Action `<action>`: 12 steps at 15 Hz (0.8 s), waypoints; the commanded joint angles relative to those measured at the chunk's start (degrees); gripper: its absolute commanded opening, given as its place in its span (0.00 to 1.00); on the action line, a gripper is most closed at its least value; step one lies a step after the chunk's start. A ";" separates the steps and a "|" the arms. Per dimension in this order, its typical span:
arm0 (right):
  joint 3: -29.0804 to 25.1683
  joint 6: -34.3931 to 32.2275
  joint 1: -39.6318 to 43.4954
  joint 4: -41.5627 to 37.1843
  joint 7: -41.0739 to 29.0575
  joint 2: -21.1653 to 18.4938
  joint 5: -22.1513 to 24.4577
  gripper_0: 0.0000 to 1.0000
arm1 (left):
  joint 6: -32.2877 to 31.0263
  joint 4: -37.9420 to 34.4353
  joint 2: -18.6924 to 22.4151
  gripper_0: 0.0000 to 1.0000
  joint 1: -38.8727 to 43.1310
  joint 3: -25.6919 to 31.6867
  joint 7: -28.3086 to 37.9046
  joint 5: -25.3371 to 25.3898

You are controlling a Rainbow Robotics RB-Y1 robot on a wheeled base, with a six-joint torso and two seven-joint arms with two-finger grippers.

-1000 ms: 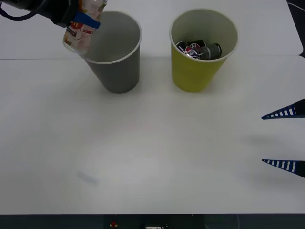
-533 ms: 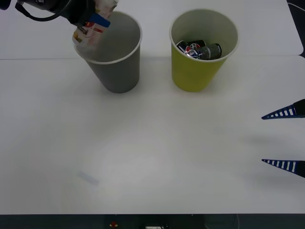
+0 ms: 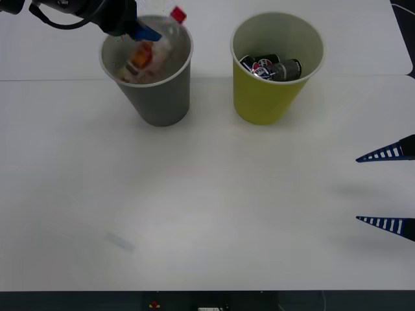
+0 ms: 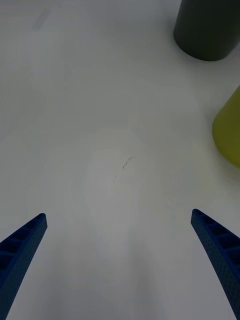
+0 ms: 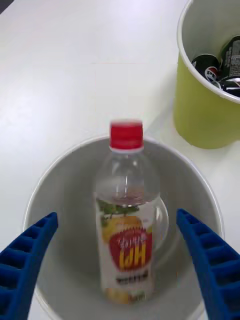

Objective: Put the can into the green bin and the plastic bottle into the gray bin

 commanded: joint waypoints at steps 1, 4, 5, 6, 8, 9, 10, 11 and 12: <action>0.00 0.00 0.00 0.00 0.00 0.00 0.00 1.00 | 0.01 -1.35 2.02 1.00 0.52 0.95 -4.74 2.45; 0.00 0.00 0.00 0.00 0.00 0.00 0.00 1.00 | 0.01 -6.45 5.10 1.00 7.46 7.37 -8.00 8.96; 0.00 0.00 0.00 0.00 0.00 0.00 0.00 1.00 | 0.01 -8.65 5.80 1.00 10.01 9.30 -8.44 10.19; 0.00 0.00 0.00 0.00 0.00 0.00 0.00 1.00 | 0.01 -10.85 6.68 1.00 12.91 11.59 -9.75 11.86; 0.00 0.00 0.00 0.00 0.00 0.00 0.00 1.00 | 0.01 -12.87 7.56 1.00 18.27 16.33 -14.94 15.46; 0.00 0.00 0.00 0.00 0.00 0.00 0.00 1.00 | 0.01 -13.75 7.91 1.00 21.00 18.53 -17.66 17.22; 0.00 0.00 0.00 0.00 0.00 0.00 0.00 1.00 | 0.01 -14.19 8.44 1.00 24.07 20.82 -20.48 20.30; 0.00 0.00 0.00 0.00 0.00 0.00 0.00 1.00 | 0.10 -14.19 9.14 1.00 27.15 23.01 -23.29 23.90; 0.00 0.00 0.00 0.00 0.00 0.00 0.00 1.00 | 0.10 -14.19 9.85 1.00 30.05 24.77 -26.72 26.80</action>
